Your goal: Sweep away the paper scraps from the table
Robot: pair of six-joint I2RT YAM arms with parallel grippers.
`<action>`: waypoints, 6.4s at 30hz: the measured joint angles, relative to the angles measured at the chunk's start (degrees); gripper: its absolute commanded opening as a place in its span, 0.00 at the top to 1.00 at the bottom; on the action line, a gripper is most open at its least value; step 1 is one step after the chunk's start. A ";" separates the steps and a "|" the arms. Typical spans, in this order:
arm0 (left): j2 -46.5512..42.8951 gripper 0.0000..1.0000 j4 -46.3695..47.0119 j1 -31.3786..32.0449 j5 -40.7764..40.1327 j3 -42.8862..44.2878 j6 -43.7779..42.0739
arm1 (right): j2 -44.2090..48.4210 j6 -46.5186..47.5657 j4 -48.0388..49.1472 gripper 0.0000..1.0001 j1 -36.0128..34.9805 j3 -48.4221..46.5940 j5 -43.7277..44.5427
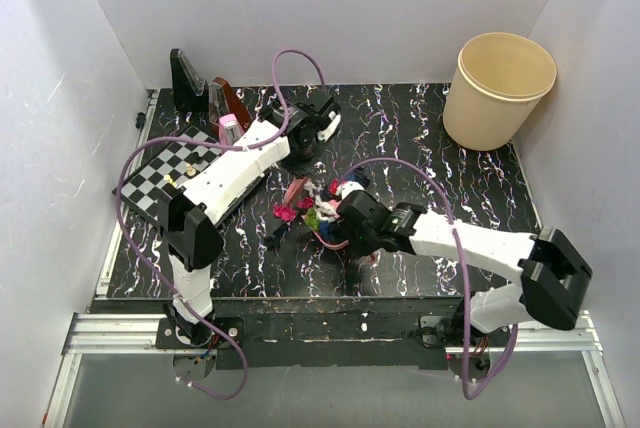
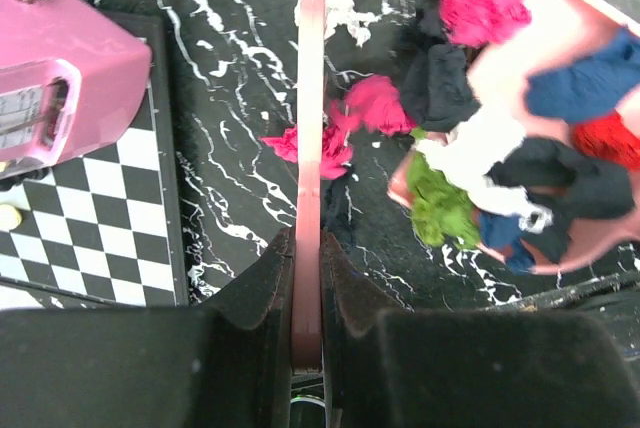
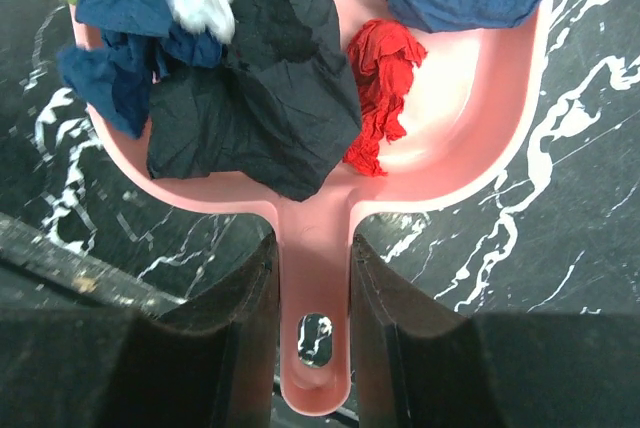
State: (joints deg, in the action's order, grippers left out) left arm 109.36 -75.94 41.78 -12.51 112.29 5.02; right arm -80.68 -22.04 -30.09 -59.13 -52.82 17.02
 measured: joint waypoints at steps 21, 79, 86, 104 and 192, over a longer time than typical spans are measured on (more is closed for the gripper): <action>-15.96 1.00 9.73 -2.86 -6.56 -12.90 6.97 | 14.12 -0.09 -9.53 0.99 -0.17 0.68 -8.35; -22.47 1.00 15.15 -3.80 2.89 -22.77 11.08 | -29.16 -14.93 -13.40 0.99 71.76 -70.93 -46.07; -22.47 1.00 15.15 -3.80 2.89 -22.77 11.37 | -22.82 -37.57 19.47 0.99 76.72 -44.81 -55.04; -22.47 1.00 15.15 -3.80 2.91 -23.82 11.69 | -24.13 -82.05 84.52 0.99 77.94 -24.02 -58.12; -2.89 1.00 46.97 -4.17 13.18 -28.33 53.68 | 22.29 -16.81 -15.89 0.99 38.97 5.38 0.96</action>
State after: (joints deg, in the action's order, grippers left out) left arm 106.48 -28.97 37.60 0.67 83.96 58.70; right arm -58.39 -38.85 -45.98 -20.16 -47.44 17.98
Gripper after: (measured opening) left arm 0.084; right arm 0.360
